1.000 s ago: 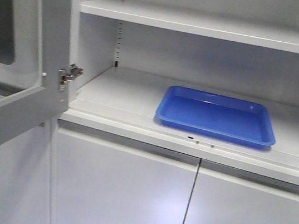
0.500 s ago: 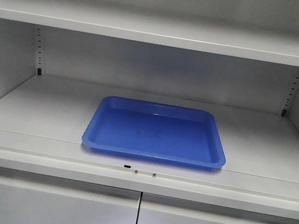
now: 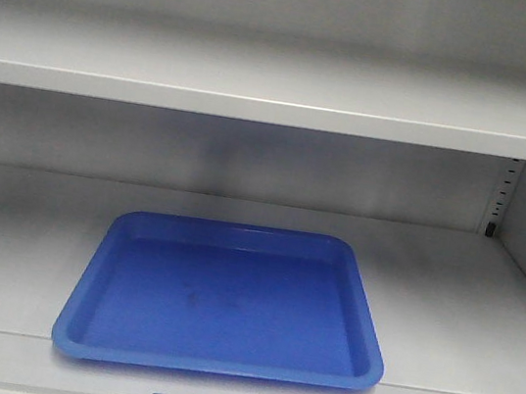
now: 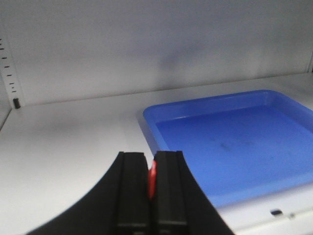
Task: Sort red and green spoons into left cabinet
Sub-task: 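Turn and approach the open cabinet shelf with the blue tray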
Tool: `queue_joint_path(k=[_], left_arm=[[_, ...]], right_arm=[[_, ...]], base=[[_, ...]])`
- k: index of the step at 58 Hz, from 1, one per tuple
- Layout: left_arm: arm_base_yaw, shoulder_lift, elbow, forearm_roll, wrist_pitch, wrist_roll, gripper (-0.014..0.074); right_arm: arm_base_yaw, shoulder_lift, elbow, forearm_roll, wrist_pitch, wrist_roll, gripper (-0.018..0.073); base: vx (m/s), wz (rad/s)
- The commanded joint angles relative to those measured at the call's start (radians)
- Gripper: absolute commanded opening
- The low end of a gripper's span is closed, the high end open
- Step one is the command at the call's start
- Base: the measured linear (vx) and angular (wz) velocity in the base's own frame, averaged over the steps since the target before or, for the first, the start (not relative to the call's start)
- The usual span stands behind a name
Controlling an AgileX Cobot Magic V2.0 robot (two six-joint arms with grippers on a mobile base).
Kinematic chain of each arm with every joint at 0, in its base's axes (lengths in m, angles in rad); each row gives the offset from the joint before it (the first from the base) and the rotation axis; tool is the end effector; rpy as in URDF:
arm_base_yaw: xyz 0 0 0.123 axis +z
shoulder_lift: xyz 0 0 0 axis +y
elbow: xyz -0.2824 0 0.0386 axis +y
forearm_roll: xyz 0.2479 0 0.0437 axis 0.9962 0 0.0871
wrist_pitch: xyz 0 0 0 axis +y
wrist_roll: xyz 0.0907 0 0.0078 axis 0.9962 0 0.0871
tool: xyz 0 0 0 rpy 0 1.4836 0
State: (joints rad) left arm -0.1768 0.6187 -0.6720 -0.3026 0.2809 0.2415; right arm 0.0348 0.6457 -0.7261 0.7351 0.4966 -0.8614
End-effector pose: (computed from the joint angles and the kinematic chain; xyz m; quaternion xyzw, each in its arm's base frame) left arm 0.1242 -0.0299 0.3633 0.0748 0.7471 -0.1055 0.6520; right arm 0.1244 0.0335 0.3688 -0.1870 0.7523 0.0778 0.6269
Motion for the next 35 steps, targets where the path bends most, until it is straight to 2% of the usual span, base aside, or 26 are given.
queue_joint_path(k=[1,19,35], left_arm=[[-0.003,0.0,-0.028,-0.015,-0.08,-0.005,-0.0003],[-0.003,0.0,-0.028,-0.015,-0.08,-0.005,-0.0003],[-0.003,0.0,-0.028,-0.015,-0.08,-0.005,-0.0003]], right_arm=[[-0.006,-0.001,-0.027,0.028,-0.06,-0.002,-0.0003],[-0.006,-0.001,-0.027,0.028,-0.06,-0.002,-0.0003],[-0.006,-0.001,-0.027,0.028,-0.06,-0.002,-0.0003]], base=[[0.26,-0.1],[0.2,-0.03],[0.07,0.04]])
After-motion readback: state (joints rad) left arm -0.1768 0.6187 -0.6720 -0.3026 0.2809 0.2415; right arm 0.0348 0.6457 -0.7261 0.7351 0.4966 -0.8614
